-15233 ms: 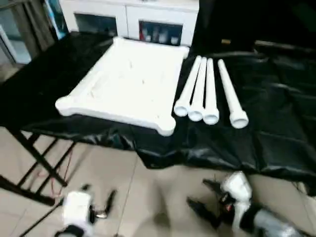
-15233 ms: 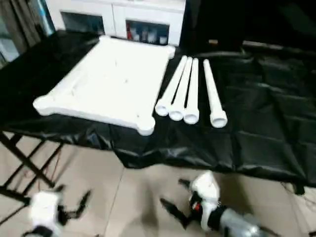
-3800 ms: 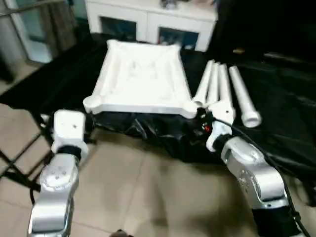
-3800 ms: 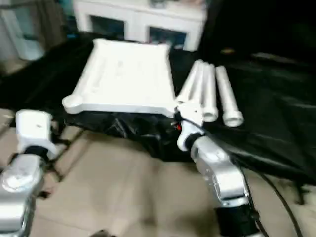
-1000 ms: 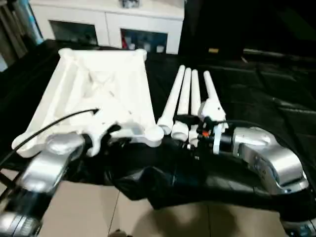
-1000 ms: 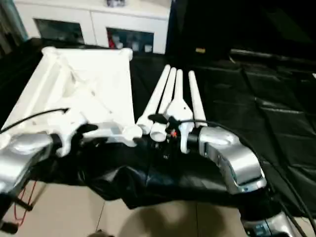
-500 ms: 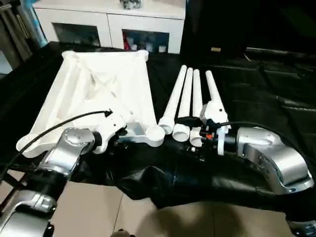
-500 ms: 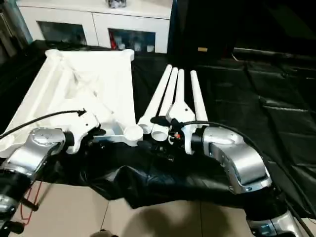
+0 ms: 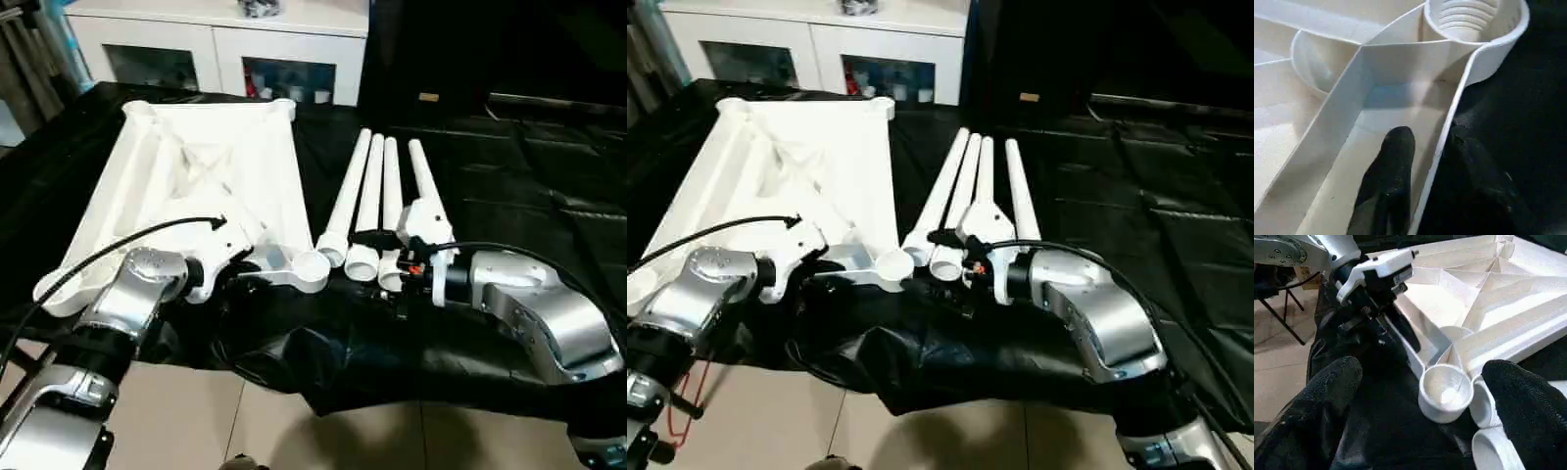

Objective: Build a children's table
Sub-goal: Move table base

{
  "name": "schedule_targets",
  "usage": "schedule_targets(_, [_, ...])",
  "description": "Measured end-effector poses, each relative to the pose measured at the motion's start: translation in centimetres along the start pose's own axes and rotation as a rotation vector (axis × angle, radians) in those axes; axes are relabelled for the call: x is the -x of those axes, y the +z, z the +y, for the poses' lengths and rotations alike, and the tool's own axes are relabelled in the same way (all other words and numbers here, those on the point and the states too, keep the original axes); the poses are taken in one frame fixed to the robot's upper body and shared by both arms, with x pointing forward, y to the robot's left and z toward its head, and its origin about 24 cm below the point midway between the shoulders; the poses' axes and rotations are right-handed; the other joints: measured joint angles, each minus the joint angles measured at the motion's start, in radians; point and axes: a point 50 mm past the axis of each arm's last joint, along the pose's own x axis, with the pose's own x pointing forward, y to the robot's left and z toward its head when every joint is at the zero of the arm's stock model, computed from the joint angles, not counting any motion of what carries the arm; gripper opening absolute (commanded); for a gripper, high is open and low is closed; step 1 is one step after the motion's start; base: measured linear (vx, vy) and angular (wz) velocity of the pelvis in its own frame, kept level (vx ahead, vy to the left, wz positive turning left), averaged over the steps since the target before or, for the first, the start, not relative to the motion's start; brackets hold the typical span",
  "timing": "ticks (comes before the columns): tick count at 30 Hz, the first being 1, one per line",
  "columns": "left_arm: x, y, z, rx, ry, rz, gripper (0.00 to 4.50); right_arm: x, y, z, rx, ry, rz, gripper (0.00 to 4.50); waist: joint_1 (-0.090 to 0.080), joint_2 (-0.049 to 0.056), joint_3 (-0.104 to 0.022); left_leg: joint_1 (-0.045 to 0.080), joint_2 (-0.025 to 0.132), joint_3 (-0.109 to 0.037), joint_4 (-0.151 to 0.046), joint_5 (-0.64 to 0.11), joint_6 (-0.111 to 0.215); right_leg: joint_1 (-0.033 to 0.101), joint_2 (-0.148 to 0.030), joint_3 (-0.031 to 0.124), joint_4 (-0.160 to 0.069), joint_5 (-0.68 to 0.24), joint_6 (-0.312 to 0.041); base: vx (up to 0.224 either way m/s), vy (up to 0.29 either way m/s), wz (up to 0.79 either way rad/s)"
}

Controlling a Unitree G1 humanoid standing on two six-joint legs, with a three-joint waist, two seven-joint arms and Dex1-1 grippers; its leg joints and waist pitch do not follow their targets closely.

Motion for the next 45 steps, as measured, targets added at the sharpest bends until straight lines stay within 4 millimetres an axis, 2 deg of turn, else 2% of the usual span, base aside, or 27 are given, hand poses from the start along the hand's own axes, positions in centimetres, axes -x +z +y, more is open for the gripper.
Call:
schedule_targets(4, [0.0, 0.1, -0.1, -0.031, 0.000, -0.004, 0.78, -0.1, -0.1, 0.1, 0.005, 0.002, 0.006, 4.50, 0.001, 0.001, 0.000, 0.000, 0.000, 0.000, 0.000, 0.000, 0.000, 0.000, 0.000, 0.000, 0.000, 0.000, 0.000, 0.000, 0.000, 0.00])
schedule_targets(10, [0.1, 0.3, -1.3, -0.170, 0.012, -0.005, 0.70, -0.2, -0.1, 0.1, 0.009, -0.006, 0.000, 4.50, 0.003, 0.001, 0.001, -0.003, 0.000, 0.000, 0.000, -0.001, 0.001, -0.002, 0.000, -0.001, -0.001, 0.000, 0.000, 0.000, 0.000, 0.00])
schedule_targets(14, [0.0, 1.0, -2.2, -0.352, -0.013, 0.032, 0.68, -0.5, -0.6, 0.5, -0.010, -0.004, -0.004, 4.50, 0.005, 0.001, 0.001, -0.005, 0.001, 0.000, 0.000, 0.000, 0.001, -0.004, 0.000, -0.001, -0.001, 0.000, 0.000, 0.000, 0.000, 0.00])
schedule_targets(15, [-0.1, 1.3, -2.4, -0.381, -0.018, 0.028, 0.53, -0.6, -0.7, 0.6, -0.015, 0.002, -0.002, 4.50, 0.004, 0.001, 0.001, -0.005, 0.001, 0.000, 0.000, 0.000, 0.001, -0.004, 0.000, -0.001, -0.001, 0.000, 0.000, 0.000, 0.000, 0.00])
schedule_targets(21, [0.6, 1.4, -2.2, -0.559, 0.033, 0.109, 0.23, -1.0, -1.0, 0.9, -0.027, -0.008, -0.009, 4.50, -0.020, 0.001, 0.001, -0.005, 0.005, 0.001, -0.001, 0.001, -0.001, -0.007, 0.002, -0.003, 0.001, 0.000, 0.000, 0.000, 0.000, 0.00])
schedule_targets(30, [0.9, 1.3, -2.0, -0.626, 0.056, 0.124, 0.21, -1.5, -1.4, 1.3, -0.038, -0.015, -0.007, 4.50, -0.017, 0.003, 0.002, -0.010, 0.005, 0.001, -0.001, 0.001, -0.002, -0.010, 0.002, -0.003, 0.001, 0.000, 0.000, 0.000, 0.000, 0.00])
schedule_targets(33, [0.9, 1.3, -2.0, -0.622, 0.054, 0.110, 0.21, -1.4, -1.7, 1.4, -0.044, -0.025, -0.003, 4.50, -0.013, 0.003, 0.002, -0.014, 0.005, 0.001, 0.000, 0.002, -0.002, -0.014, 0.002, -0.004, 0.002, 0.000, 0.000, 0.000, 0.000, 0.00])
schedule_targets(39, [1.2, 0.5, -2.0, -0.577, 0.052, 0.067, 0.21, -1.4, -1.5, 1.7, -0.035, -0.020, -0.013, 4.50, -0.011, 0.007, 0.000, -0.014, 0.005, 0.001, 0.000, 0.001, -0.002, -0.015, 0.002, -0.004, 0.002, 0.000, 0.000, 0.000, 0.000, 0.00])
schedule_targets(40, [1.2, 0.4, -2.0, -0.578, 0.050, 0.064, 0.76, -1.4, -1.3, 1.8, -0.030, -0.019, -0.017, 4.50, -0.011, 0.007, 0.000, -0.014, 0.005, 0.001, 0.000, 0.001, -0.002, -0.015, 0.002, -0.004, 0.002, 0.000, 0.000, 0.000, 0.000, 0.00])
schedule_targets(43, [1.4, 0.5, -1.9, -0.593, 0.061, 0.044, 0.89, -1.4, -1.3, 1.8, -0.032, -0.016, -0.019, 4.50, -0.012, 0.007, 0.000, -0.014, 0.005, 0.001, 0.000, 0.002, -0.002, -0.015, 0.002, -0.004, 0.003, 0.000, 0.000, 0.000, 0.000, 0.00])
schedule_targets(45, [1.8, 0.9, -1.7, -0.606, 0.085, 0.015, 1.28, -1.3, -1.3, 1.8, -0.036, -0.016, -0.019, 4.50, -0.011, 0.007, 0.000, -0.014, 0.005, 0.001, 0.001, 0.002, -0.002, -0.015, 0.002, -0.004, 0.004, 0.000, 0.000, 0.000, 0.000, 0.00])
